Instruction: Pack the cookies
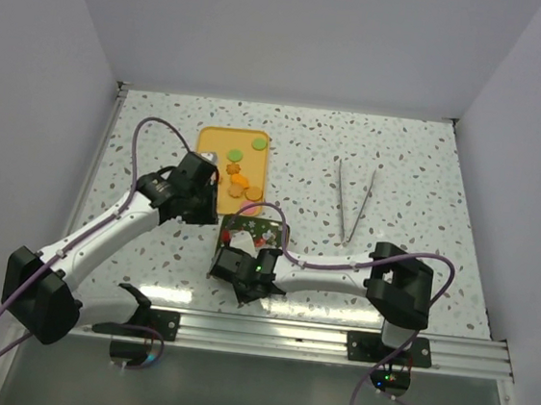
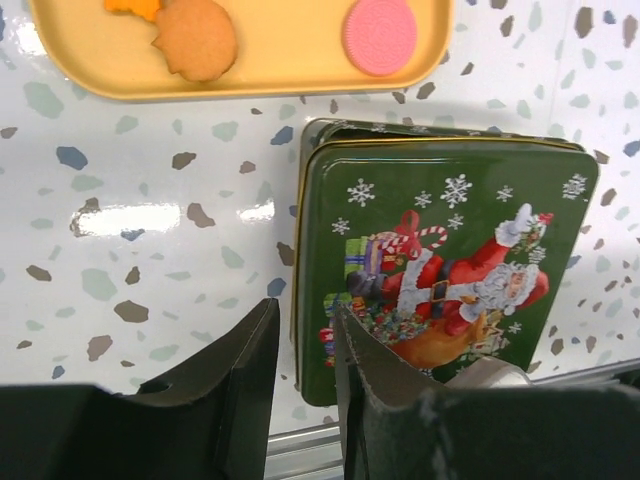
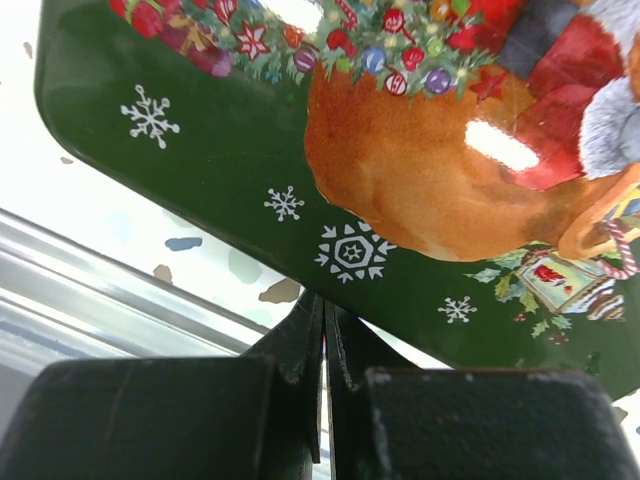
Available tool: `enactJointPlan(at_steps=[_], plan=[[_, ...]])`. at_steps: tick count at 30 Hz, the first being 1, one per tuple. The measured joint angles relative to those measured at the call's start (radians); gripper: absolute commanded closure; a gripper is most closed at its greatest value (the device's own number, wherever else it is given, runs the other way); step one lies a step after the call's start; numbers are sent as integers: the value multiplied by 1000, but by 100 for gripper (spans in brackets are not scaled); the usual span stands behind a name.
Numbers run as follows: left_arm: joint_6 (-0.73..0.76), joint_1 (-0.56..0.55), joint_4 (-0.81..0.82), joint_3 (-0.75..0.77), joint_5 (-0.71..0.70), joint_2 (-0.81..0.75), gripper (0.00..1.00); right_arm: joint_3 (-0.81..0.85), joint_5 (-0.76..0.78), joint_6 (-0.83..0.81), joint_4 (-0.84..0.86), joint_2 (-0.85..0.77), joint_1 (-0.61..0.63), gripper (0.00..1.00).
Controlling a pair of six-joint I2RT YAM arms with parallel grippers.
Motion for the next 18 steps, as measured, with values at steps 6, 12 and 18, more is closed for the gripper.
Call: enactJointPlan(at_steps=[6,12,18], plan=[[-3,3,0,-1,-49,80,70,1,-5,-3,0,6,-18,100],[-2,3,21,-4,-69,146,71,2,-14,-17,0,6,-35,100],[14,4,38,12,-92,249,73,9,-31,-31,-2,15,-43,100]])
